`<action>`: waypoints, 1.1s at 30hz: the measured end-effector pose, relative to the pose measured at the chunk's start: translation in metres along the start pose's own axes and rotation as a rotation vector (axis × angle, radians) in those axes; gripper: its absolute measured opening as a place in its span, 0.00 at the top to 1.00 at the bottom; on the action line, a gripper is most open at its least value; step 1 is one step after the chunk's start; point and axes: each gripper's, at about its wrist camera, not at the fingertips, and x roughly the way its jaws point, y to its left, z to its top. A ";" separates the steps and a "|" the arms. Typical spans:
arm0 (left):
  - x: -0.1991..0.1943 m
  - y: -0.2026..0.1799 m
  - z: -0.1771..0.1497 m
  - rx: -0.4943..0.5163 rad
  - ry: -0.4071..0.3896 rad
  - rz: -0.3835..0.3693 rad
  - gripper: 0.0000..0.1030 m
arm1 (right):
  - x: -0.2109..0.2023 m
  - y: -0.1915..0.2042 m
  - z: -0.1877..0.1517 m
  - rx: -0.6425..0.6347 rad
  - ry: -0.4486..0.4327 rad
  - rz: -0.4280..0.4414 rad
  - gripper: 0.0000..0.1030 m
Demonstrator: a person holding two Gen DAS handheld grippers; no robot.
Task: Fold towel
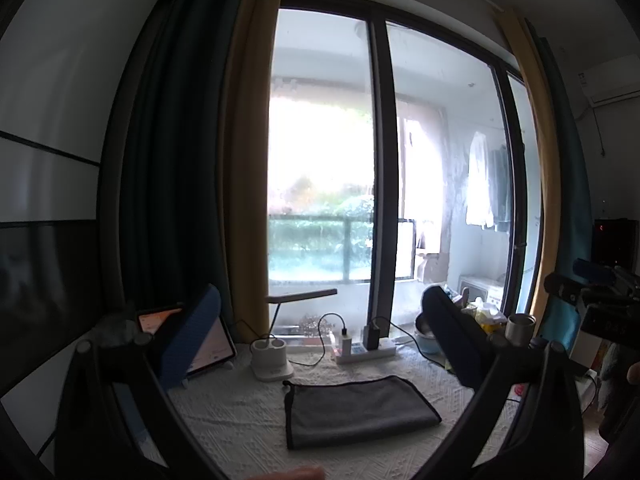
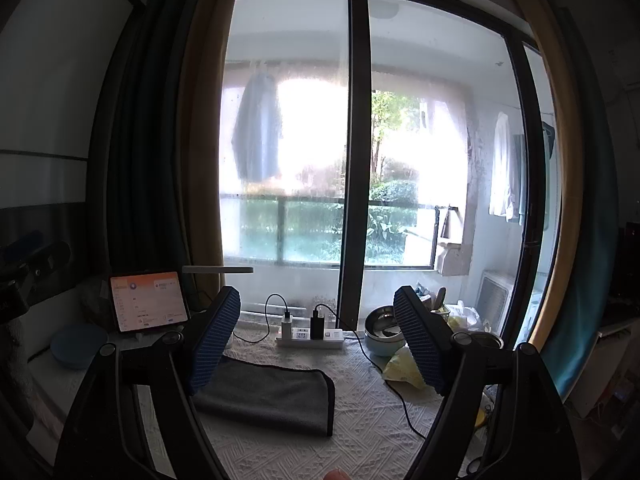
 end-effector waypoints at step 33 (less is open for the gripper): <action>-0.006 -0.008 -0.009 -0.001 0.014 -0.006 0.01 | 0.001 0.001 -0.011 -0.002 0.014 0.008 0.20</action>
